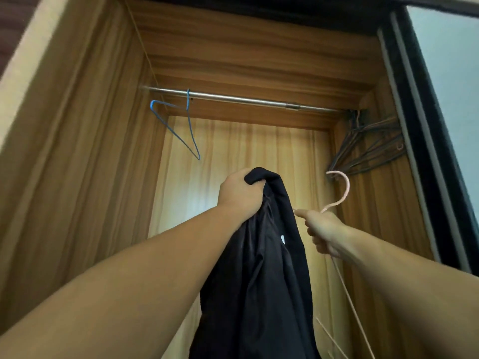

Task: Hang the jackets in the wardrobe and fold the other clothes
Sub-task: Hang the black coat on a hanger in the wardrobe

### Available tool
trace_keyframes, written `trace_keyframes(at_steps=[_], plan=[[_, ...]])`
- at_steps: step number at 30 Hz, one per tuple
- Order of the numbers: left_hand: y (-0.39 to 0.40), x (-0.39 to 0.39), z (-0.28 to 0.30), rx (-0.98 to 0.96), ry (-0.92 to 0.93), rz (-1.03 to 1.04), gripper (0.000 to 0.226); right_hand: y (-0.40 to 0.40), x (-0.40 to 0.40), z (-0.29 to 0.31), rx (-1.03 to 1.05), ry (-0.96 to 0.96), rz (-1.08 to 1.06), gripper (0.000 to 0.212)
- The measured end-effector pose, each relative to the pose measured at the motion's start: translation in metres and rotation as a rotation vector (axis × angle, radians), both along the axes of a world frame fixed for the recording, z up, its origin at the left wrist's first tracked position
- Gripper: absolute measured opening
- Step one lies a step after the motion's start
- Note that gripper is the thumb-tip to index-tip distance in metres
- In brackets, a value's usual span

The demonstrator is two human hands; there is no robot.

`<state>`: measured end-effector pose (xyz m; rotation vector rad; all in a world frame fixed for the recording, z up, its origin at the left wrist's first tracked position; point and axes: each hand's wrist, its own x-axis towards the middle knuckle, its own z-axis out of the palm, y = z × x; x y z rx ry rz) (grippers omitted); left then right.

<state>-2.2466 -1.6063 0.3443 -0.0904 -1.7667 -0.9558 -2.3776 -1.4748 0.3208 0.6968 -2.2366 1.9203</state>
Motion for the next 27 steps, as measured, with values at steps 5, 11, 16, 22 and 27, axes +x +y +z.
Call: trace_keyframes(at_steps=[5,11,16,22,27], plan=[[0.04,0.066,-0.02,-0.036,-0.115,0.0,0.015,0.054,0.078,-0.027,-0.031,-0.035,0.261,0.035],[0.096,0.117,-0.064,-0.06,-0.278,0.05,0.011,0.11,0.16,-0.086,0.369,0.083,0.347,0.062],[0.104,0.163,-0.089,-0.269,-0.432,0.133,0.009,0.12,0.192,-0.114,0.459,0.082,0.263,0.028],[0.077,0.232,-0.11,-0.426,-0.697,0.199,0.022,0.119,0.212,-0.113,0.391,0.151,0.082,0.027],[0.043,0.257,-0.151,-0.251,-0.896,0.048,0.02,0.092,0.245,-0.088,0.255,0.222,0.049,0.024]])
